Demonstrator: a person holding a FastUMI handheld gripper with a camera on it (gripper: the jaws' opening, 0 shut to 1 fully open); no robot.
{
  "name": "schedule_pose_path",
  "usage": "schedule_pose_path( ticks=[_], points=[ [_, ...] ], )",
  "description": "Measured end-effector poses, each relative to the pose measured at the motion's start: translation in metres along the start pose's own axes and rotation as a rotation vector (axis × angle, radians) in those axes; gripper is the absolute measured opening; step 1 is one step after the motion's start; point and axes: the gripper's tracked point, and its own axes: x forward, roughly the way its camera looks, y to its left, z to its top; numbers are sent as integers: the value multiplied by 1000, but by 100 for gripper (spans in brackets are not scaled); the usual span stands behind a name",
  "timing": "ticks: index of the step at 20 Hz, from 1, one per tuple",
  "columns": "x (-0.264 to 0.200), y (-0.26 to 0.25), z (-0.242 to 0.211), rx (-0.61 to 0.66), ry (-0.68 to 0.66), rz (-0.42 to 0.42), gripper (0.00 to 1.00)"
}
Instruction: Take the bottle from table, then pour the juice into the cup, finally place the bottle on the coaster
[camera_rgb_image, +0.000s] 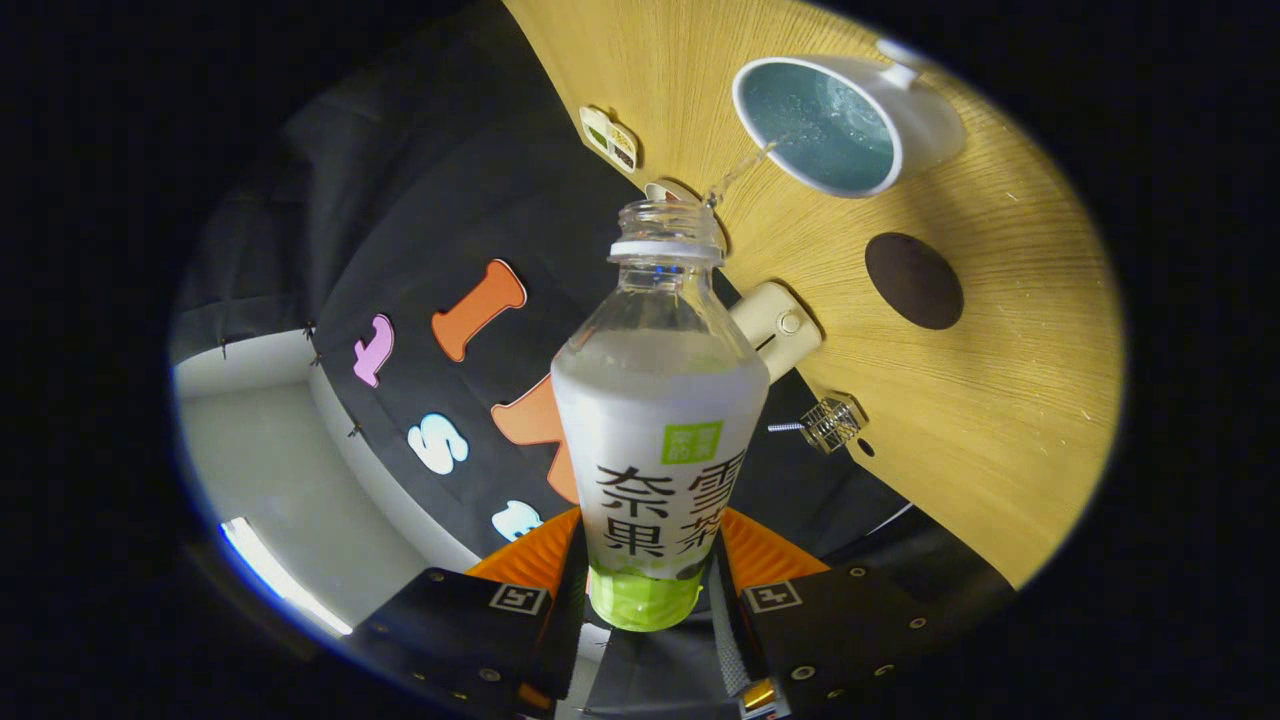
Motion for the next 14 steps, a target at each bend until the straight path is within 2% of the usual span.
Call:
schedule_pose_path(
  ticks=[14],
  points=[
    [-4,11,-3,107,11,33,57]
  ],
)
